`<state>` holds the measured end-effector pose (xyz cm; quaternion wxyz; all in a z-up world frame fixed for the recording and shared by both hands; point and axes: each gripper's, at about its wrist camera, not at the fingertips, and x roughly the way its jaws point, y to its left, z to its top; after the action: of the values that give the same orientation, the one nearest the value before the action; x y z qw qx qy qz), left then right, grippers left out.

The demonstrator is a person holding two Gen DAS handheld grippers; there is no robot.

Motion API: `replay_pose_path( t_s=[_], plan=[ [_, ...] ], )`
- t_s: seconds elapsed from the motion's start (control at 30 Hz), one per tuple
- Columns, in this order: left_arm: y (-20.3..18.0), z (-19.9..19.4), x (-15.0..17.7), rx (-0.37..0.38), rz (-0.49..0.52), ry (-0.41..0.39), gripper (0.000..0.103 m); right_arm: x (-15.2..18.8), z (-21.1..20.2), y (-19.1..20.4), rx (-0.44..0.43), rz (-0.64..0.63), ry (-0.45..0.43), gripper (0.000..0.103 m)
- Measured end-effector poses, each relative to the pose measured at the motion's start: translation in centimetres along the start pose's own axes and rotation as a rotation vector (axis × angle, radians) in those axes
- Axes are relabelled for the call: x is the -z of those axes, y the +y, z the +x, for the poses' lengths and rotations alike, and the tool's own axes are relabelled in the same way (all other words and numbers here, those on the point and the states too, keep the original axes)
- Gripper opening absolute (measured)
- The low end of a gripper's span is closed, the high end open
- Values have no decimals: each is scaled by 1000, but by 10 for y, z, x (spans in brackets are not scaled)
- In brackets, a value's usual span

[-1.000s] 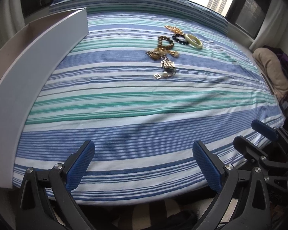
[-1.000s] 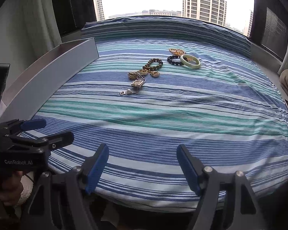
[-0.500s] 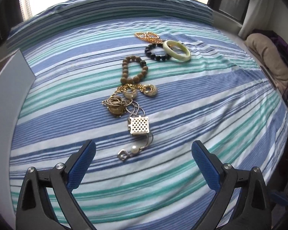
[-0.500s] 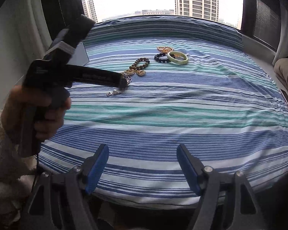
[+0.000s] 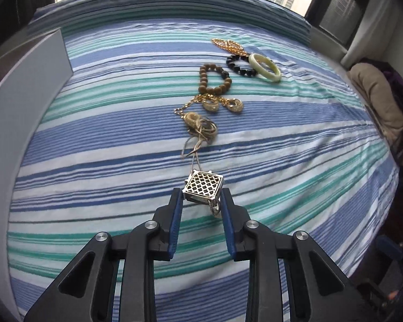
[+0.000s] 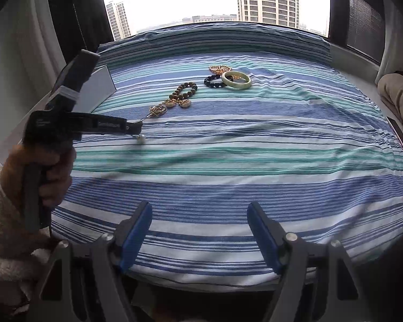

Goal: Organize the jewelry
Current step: 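Grasp the silver cage pendant with the left gripper while the right grasps gold earrings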

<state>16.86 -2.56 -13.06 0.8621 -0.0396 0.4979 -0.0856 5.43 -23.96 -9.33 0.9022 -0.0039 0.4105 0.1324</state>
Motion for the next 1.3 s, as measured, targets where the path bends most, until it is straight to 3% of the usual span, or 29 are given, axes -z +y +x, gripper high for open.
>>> replay_pose_path(
  t_s=[0.17, 0.3, 0.4, 0.5, 0.57, 0.83, 0.9, 0.93, 1.0, 1.1, 1.13, 1.3],
  plan=[
    [32, -29, 32, -41, -11, 2, 27, -15, 10, -3, -42, 1, 8, 75],
    [55, -41, 48, -53, -51, -14, 27, -58, 30, -15, -151, 26, 18, 75],
    [72, -44, 56, -61, -93, -20, 27, -106, 68, -26, -224, 70, 43, 75],
    [82, -45, 62, -51, -133, -27, 27, -153, 130, -30, -284, 167, 166, 71],
    [86, -46, 66, -58, -145, -32, 27, -178, 167, -18, -278, 158, 236, 57],
    [92, -49, 73, -48, -169, -30, 27, -212, 249, 69, -113, -63, 363, 51],
    [93, -48, 72, -44, -172, -28, 27, -213, 253, 81, -45, -118, 379, 46],
    [93, -47, 71, -42, -173, -27, 27, -212, 254, 85, 2, -148, 381, 24],
    [95, -46, 70, -39, -175, -25, 27, -211, 254, 86, 13, -165, 392, 25],
    [98, -52, 68, -31, -180, -36, 27, -211, 241, 76, -41, -122, 383, 20],
    [98, -56, 66, -25, -180, -44, 27, -212, 232, 72, -68, -106, 366, 0],
    [101, -75, 55, 0, -177, -84, 27, -217, 183, 57, -134, -94, 295, 0]
  ],
)
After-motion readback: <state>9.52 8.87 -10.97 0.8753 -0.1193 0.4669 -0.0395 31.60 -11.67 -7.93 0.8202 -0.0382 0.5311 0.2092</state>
